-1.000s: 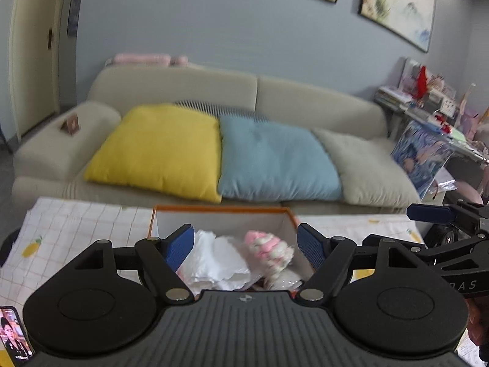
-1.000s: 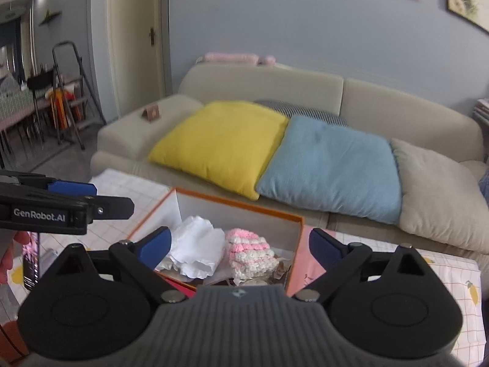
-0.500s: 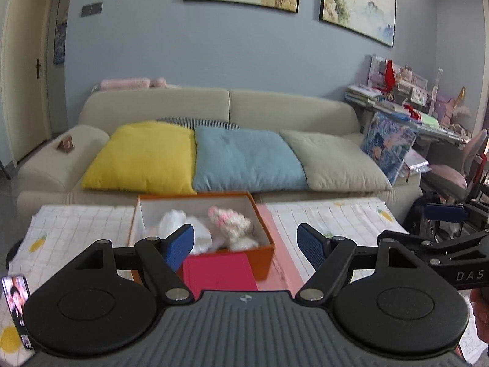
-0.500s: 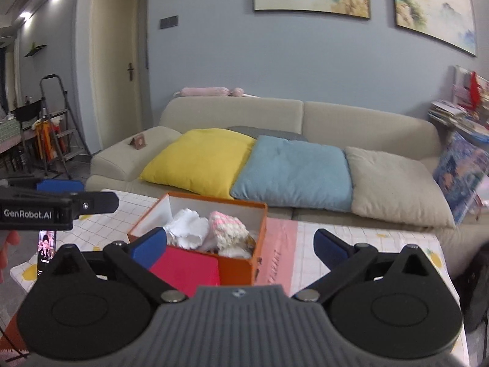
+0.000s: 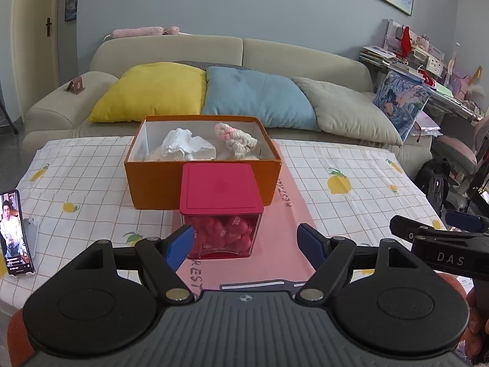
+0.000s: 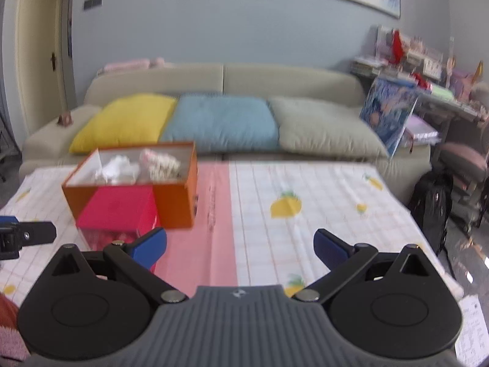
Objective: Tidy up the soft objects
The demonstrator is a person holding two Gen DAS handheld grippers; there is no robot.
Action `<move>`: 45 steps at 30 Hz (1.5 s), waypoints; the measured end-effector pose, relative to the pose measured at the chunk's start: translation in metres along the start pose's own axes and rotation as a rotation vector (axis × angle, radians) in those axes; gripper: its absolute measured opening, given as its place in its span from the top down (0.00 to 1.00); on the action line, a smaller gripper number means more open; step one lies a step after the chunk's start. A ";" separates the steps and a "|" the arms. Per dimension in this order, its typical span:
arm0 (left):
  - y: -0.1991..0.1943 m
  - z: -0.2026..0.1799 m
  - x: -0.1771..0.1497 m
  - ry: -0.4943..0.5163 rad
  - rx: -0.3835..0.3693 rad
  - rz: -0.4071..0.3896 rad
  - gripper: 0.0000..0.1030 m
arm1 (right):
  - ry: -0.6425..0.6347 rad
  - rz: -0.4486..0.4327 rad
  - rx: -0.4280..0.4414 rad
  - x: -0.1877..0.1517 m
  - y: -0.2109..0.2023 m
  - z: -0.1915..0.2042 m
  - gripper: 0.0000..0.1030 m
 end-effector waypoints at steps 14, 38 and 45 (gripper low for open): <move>0.002 0.001 -0.008 -0.006 0.005 0.035 0.13 | -0.013 -0.024 0.006 0.003 -0.008 0.002 0.03; 0.002 -0.001 -0.013 0.007 0.001 0.051 0.13 | 0.002 -0.018 0.006 0.001 -0.010 0.001 0.03; 0.002 -0.001 -0.013 0.006 0.001 0.052 0.13 | 0.005 -0.016 0.007 0.000 -0.009 0.002 0.03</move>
Point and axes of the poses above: each gripper's, at about its wrist camera, not at the fingertips, and y roughly the way its jaws point, z to its left, x to its top, the point moved 7 cm from there along y, roughly the way its jaws point, and after that the axes turned 15 degrees about x, right-handed, at the moved point
